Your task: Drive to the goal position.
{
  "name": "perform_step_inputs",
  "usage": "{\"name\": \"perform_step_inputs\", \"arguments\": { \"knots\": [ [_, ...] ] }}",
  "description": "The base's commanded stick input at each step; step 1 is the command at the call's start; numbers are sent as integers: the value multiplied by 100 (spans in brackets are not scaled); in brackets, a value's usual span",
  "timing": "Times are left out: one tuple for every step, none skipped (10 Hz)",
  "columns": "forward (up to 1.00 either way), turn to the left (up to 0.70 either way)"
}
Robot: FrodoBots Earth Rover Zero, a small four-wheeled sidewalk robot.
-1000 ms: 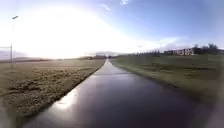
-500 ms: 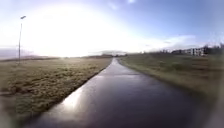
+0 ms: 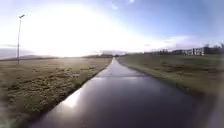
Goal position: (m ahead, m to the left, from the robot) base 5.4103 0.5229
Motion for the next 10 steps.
{"name": "perform_step_inputs", "arguments": {
  "knots": [
    [100,0],
    [100,0],
    [100,0],
    [100,0],
    [100,-4],
    [100,-11],
    [100,-20],
    [100,-21],
    [100,0],
    [100,0]
  ]
}}
